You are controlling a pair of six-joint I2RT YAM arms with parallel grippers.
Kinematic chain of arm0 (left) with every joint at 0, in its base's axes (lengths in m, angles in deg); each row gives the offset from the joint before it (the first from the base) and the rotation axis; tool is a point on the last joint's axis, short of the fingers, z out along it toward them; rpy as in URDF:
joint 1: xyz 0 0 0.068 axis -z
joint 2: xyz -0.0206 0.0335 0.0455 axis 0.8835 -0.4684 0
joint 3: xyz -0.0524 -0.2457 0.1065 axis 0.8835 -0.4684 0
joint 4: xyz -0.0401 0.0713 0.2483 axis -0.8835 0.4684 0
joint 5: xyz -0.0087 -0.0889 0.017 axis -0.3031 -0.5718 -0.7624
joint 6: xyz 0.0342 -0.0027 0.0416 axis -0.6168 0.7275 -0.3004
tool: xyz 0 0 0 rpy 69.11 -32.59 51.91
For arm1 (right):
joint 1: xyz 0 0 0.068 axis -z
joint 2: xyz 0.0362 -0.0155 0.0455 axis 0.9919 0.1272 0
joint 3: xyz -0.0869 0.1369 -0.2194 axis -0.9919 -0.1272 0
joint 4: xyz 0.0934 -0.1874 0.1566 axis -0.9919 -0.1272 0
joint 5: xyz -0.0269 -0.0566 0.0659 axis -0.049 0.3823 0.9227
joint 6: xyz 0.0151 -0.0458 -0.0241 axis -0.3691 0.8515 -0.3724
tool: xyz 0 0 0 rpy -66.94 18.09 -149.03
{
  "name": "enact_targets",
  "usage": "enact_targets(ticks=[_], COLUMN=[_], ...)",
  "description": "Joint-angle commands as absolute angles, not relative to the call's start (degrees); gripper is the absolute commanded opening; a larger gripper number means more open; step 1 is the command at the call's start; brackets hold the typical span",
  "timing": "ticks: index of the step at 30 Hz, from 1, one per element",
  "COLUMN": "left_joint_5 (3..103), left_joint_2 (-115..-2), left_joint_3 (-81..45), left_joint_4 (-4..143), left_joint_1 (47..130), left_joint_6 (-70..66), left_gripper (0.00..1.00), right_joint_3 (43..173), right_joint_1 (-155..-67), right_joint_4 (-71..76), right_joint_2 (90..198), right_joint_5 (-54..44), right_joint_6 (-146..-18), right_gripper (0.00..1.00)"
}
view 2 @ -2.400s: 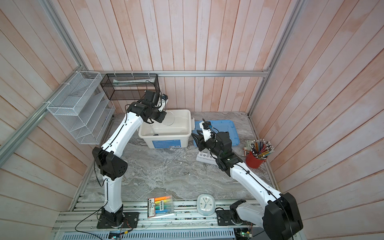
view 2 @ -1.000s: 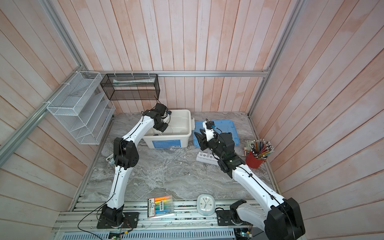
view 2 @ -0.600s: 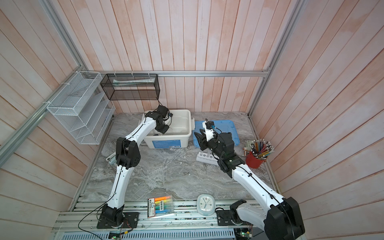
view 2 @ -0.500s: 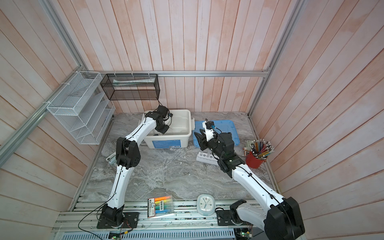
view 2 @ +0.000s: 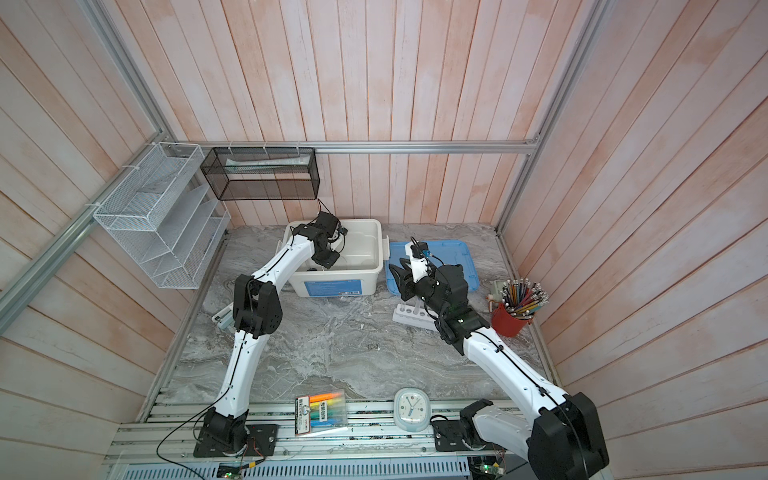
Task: Organize the chemistry lab equipment
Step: 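Open the left gripper to release the glass dish on the bin floor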
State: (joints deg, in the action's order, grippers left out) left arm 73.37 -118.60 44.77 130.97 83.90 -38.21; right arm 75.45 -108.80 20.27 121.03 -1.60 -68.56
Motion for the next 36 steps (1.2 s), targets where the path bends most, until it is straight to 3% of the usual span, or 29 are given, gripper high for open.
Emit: enact_targets(ticks=[1,22,36], left_joint_5=[74.2,75.5,76.4], left_joint_2=[-120.3,-120.6,-118.9], left_joint_3=[45.2,44.7,45.4], left_joint_4=[130.5,130.6,130.3], left_joint_1=[84.2,84.8,85.0], left_joint_6=[-38.8,-39.8,-39.8], left_gripper=[0.00,0.11,0.34], right_joint_3=[74.7,74.4,75.0], right_joint_1=[-108.5,-108.4,-108.3], right_joint_4=[20.6,20.4,19.5], right_joint_2=[121.2,120.5,119.5], right_joint_5=[-1.8,-1.8,-2.2], right_joint_6=[-68.5,-68.6,-68.5], right_gripper=[0.38,0.38,0.38])
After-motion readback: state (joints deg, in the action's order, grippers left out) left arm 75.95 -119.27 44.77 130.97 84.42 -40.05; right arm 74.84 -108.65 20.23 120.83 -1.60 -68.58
